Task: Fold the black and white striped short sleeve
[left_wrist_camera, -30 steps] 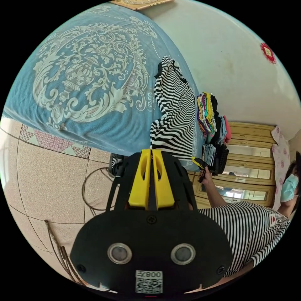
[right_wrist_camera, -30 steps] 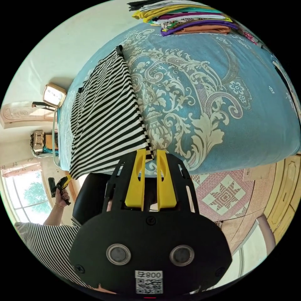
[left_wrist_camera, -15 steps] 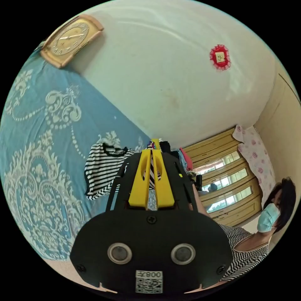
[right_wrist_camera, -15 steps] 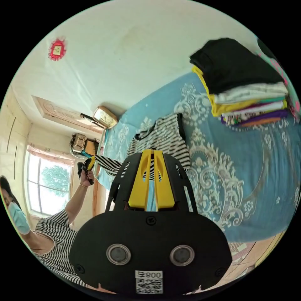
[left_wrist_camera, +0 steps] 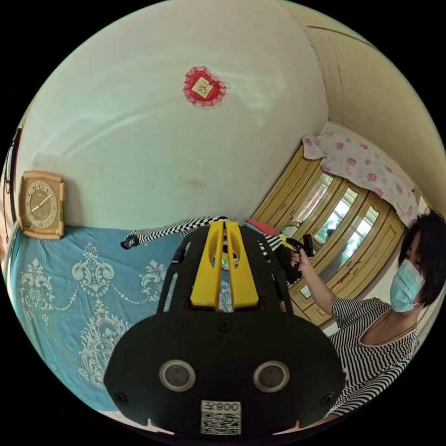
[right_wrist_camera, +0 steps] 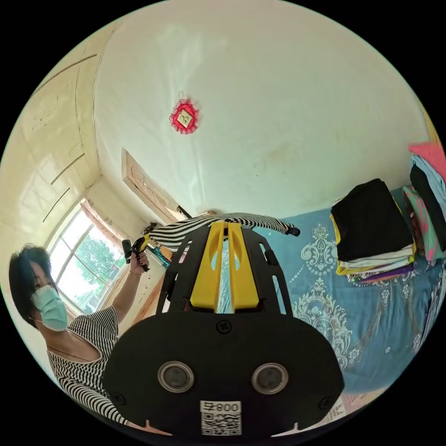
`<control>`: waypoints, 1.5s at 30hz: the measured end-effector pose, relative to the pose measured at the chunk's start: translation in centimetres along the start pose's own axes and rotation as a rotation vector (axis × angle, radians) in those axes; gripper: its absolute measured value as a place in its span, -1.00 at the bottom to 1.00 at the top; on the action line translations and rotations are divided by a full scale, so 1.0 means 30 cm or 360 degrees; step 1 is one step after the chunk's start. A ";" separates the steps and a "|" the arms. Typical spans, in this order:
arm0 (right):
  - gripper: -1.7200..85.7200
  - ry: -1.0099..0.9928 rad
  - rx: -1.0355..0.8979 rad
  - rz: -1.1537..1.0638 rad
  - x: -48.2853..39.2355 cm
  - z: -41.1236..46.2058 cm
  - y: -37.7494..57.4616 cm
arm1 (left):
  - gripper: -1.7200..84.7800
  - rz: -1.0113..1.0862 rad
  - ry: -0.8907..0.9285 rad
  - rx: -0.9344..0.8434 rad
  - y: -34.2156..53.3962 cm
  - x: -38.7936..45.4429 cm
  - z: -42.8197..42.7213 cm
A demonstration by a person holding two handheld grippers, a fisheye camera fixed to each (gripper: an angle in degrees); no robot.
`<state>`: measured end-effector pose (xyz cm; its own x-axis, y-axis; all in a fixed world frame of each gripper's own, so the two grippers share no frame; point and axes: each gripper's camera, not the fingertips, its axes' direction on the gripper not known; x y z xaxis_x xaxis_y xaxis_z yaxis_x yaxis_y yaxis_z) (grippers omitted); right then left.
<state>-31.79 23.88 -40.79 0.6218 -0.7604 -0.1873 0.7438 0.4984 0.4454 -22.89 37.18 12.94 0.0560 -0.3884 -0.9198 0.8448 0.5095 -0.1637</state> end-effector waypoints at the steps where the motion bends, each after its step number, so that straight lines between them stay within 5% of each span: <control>1: -0.94 -0.0002 -0.0058 0.0038 0.026 0.005 0.072 | -0.94 -0.0063 -0.0002 -0.0074 0.089 -0.032 0.008; 14: -0.94 0.0207 -0.0641 0.1005 0.563 0.147 0.997 | -0.94 -0.1120 0.0005 -0.0790 1.118 -0.405 0.251; 45: -0.94 0.0265 -0.0714 0.1213 0.860 0.164 0.916 | -0.94 -0.1279 -0.0094 -0.0771 1.219 -0.694 0.258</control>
<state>3.50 15.92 -29.07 0.9872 -0.1042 -0.1211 0.1191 0.9852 0.1234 10.94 57.95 28.85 -0.4099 -0.7938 -0.4492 0.3292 0.3305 -0.8845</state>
